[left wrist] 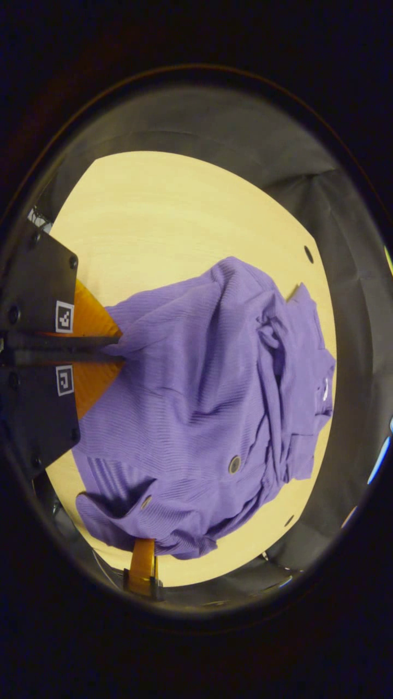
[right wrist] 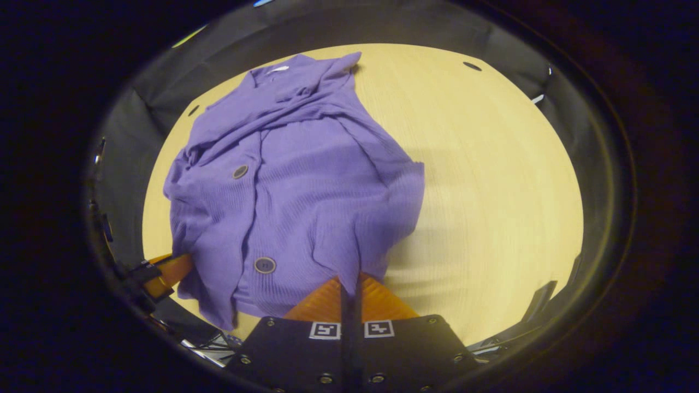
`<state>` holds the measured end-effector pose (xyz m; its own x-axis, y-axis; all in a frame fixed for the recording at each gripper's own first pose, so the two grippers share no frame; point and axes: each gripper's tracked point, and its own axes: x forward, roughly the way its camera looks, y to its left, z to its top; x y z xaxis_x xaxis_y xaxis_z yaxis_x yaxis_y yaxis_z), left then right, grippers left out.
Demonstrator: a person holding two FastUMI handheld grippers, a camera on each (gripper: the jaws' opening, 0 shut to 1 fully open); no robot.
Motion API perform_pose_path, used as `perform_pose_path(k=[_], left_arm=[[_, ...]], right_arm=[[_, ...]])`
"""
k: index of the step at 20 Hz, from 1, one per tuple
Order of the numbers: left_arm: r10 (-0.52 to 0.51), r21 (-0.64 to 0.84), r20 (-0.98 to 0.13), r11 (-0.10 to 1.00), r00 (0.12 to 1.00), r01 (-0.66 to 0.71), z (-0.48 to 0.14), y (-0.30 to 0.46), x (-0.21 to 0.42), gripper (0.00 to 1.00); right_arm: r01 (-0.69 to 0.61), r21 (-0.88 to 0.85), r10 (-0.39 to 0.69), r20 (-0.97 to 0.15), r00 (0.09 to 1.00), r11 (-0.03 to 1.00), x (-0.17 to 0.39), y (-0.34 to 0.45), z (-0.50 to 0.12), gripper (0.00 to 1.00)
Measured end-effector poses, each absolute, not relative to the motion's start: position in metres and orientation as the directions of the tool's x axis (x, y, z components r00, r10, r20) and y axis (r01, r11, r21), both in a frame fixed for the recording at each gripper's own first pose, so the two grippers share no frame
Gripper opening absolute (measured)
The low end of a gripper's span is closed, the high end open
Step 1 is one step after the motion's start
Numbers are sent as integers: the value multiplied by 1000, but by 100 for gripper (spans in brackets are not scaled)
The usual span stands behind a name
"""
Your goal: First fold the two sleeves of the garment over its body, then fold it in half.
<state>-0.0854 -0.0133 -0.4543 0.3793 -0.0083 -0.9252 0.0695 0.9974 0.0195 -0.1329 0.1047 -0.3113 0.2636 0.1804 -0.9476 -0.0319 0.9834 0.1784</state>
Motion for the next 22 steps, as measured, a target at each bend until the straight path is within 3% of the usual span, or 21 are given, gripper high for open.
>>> perform_pose_path(k=[6, 22], left_arm=[[-46, -3, -902, 995, 429, 101, -427, -19, -20, 7], [-129, -42, -809, 986, 573, 163, -364, -14, 228, 7]], right_arm=[[-54, 195, 202, -925, 323, 979, -65, 130, -289, 1], [-1, 205, 174, -828, 532, 979, 142, 152, -214, 1]])
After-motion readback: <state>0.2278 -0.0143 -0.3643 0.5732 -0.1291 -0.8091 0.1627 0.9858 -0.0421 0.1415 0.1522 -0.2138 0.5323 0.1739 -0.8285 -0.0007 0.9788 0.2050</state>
